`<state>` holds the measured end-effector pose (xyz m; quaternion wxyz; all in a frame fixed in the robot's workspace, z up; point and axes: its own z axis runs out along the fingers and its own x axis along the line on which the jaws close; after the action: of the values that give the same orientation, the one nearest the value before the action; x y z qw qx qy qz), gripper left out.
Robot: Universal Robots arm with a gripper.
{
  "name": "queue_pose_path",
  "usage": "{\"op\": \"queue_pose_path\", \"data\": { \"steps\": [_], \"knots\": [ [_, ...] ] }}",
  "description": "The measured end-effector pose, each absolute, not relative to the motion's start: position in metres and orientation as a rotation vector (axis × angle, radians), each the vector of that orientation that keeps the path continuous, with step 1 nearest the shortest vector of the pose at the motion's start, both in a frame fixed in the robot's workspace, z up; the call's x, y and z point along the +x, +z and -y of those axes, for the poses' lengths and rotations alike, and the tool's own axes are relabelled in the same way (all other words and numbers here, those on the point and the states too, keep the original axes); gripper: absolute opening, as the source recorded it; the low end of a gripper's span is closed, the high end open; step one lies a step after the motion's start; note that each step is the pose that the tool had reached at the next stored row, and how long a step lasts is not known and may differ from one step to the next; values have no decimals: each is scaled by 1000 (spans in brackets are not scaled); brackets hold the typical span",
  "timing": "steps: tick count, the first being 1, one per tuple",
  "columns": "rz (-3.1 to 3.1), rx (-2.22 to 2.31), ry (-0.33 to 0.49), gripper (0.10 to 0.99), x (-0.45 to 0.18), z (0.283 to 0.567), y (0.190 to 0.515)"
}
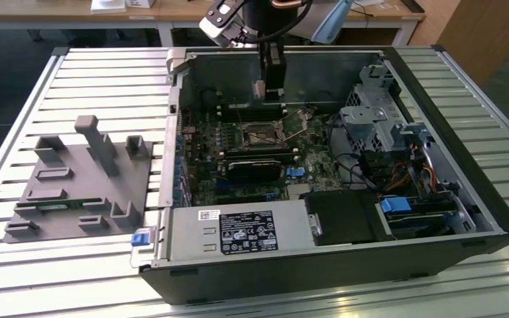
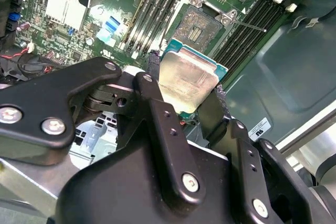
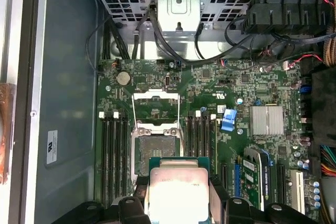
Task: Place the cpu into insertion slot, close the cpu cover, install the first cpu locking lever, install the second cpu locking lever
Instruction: 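Place the cpu into insertion slot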
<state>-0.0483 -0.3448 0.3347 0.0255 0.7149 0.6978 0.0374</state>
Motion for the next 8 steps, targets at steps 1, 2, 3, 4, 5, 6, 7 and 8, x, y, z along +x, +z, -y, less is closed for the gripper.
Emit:
{"op": "queue_pose_path", "data": {
  "steps": [1,2,3,4,5,6,7,8],
  "knots": [
    [-2157,2210,116,537,-48,345,334],
    [-2157,2210,116,537,-48,345,334],
    [-2157,2210,116,537,-48,345,334],
    [-2157,2210,116,537,-48,345,333],
    [-2157,2210,116,537,-48,345,333],
    [-2157,2210,116,537,-48,345,333],
    [-2157,2210,116,537,-48,345,332],
    [-2157,2210,116,537,-48,345,332]
  ]
}}
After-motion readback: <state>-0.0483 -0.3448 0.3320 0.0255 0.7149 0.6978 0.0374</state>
